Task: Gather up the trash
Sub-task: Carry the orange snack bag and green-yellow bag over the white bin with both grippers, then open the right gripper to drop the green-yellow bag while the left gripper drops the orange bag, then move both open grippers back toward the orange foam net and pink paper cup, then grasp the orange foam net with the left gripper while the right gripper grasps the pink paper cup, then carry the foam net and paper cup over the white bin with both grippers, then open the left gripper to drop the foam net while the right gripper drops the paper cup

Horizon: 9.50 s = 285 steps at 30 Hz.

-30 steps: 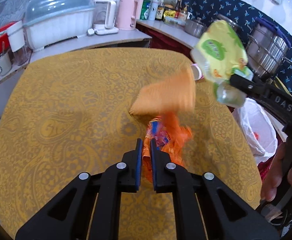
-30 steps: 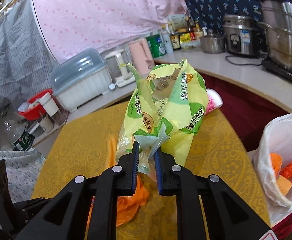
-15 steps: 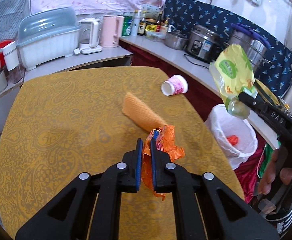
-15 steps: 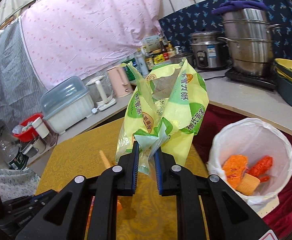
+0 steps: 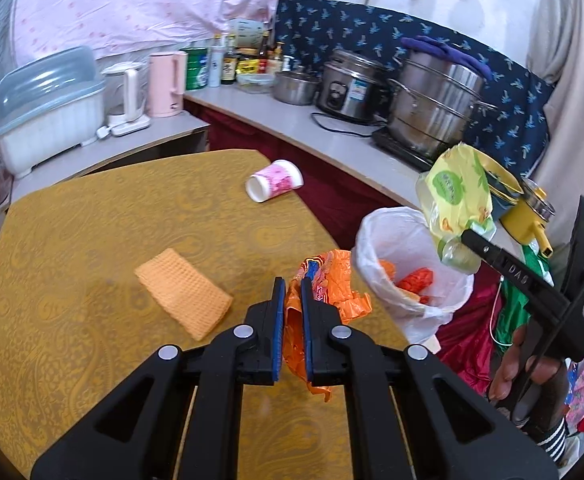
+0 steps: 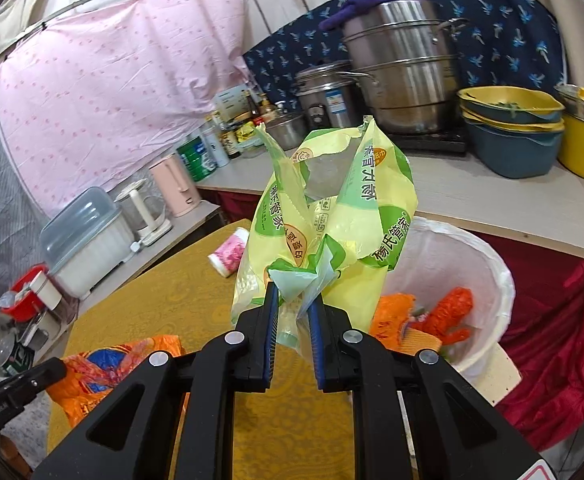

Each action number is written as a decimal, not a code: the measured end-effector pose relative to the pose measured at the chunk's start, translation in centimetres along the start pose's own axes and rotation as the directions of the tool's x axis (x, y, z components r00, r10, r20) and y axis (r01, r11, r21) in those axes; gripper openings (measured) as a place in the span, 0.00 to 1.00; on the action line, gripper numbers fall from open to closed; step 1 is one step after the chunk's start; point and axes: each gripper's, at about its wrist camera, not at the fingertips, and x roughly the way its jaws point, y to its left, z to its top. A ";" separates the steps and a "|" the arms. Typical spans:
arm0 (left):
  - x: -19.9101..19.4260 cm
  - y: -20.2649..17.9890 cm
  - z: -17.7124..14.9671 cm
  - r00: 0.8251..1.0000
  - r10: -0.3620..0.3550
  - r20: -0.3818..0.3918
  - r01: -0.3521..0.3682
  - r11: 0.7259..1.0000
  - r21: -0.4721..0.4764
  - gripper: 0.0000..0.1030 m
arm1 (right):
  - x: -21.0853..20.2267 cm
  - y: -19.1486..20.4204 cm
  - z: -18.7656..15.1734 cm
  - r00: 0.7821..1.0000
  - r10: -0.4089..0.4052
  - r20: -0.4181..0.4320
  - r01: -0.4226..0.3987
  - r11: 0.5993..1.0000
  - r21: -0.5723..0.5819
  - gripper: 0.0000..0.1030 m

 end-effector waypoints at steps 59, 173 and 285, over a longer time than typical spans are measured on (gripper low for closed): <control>13.8 -17.0 5.1 0.981 -0.177 -0.076 0.187 0.970 0.157 0.10 | 1.1 -12.5 -2.0 0.987 -0.149 -0.065 0.159 0.969 0.190 0.41; 31.5 13.9 16.2 0.980 0.058 -0.190 -0.079 0.991 -0.107 0.09 | 36.8 14.5 3.5 0.910 0.034 -0.412 -0.064 0.996 -0.058 0.74; 19.2 -11.7 3.5 0.974 0.059 -0.217 -0.040 0.995 0.093 0.57 | 6.0 -7.3 -0.4 0.942 -0.250 -0.224 0.247 0.968 -0.041 0.70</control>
